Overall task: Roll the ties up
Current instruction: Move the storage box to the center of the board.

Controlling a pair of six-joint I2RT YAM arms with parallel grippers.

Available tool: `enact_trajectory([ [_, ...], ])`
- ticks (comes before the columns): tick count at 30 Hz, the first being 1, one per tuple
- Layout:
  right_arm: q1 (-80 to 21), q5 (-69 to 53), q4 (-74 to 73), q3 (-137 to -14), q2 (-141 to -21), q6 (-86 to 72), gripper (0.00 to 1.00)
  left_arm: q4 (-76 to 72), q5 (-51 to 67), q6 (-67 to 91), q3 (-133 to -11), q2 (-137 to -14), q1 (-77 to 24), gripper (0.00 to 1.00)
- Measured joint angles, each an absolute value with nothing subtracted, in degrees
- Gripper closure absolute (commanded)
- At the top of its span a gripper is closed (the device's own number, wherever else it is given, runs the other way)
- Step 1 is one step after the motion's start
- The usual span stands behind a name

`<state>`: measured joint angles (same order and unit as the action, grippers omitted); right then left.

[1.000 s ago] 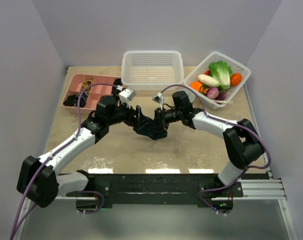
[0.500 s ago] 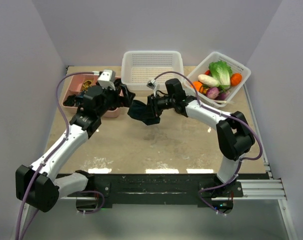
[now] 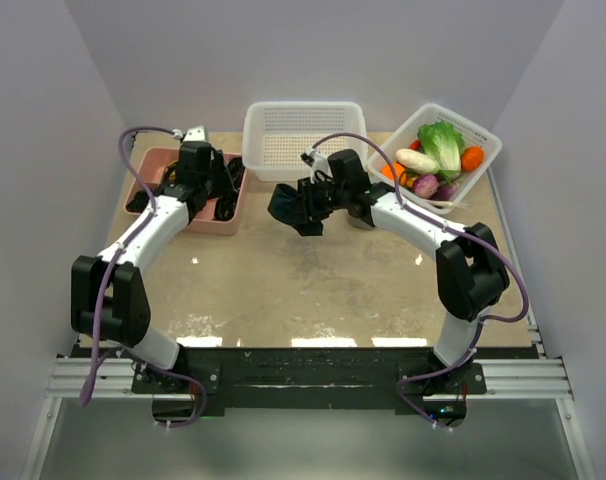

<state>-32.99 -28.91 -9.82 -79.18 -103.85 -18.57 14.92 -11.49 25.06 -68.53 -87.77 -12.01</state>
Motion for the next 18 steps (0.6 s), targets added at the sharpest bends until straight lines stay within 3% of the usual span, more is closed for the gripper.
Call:
enact_trajectory([
  [4,-33.0,-25.9,-12.1,-79.2,-103.9,-18.4,1.0,17.9,-13.8,25.4,-69.5,-92.3,-10.5,0.7],
  [18,-33.1,-23.3,-13.9,-78.6,-103.3,-17.5,1.0,21.1,-18.2,22.8,-72.8,-104.8,-6.7,0.97],
])
